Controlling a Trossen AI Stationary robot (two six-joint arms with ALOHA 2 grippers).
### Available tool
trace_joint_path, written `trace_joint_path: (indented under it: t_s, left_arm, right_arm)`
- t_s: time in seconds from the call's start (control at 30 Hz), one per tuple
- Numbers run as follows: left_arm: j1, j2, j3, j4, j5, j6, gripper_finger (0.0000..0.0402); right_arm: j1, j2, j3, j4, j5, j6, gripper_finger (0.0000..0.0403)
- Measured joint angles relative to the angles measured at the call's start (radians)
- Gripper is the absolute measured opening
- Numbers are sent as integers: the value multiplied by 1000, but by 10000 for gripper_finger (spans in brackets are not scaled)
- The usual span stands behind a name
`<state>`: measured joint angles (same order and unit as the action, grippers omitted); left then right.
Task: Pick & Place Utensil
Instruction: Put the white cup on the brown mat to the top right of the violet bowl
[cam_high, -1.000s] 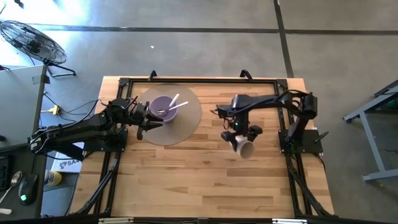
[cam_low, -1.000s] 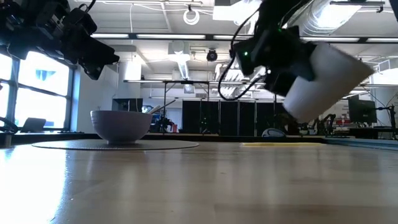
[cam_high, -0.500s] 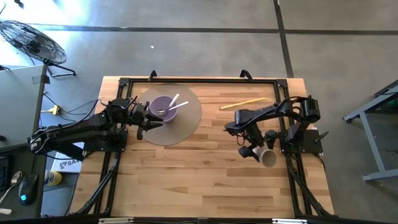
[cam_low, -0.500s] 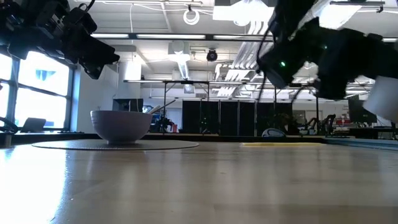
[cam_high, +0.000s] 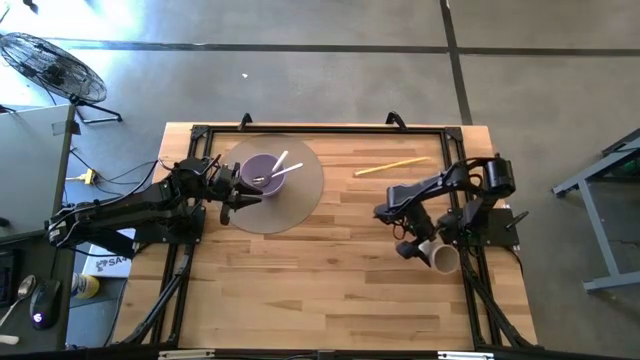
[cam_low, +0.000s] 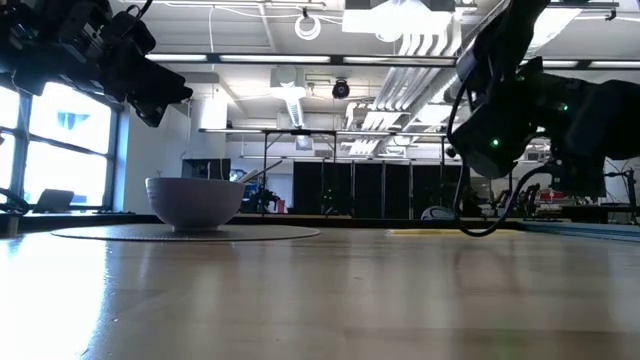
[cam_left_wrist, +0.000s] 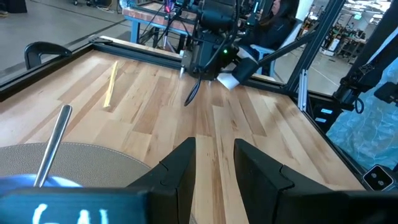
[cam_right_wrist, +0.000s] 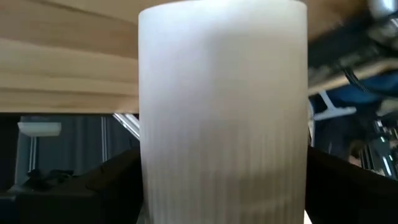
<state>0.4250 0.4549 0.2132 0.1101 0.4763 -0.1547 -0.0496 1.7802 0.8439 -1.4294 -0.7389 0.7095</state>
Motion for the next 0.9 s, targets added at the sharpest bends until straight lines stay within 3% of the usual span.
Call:
trace_joint_path:
  t_s: [0.43,0.9]
  left_arm:
    - [0,0,0,1,1,0,106]
    - [0,0,0,-3,6,19,106]
  right_arm:
    - [-29,0,-9,249,-9,60,338]
    - [-55,1,80,133,-39,75,338]
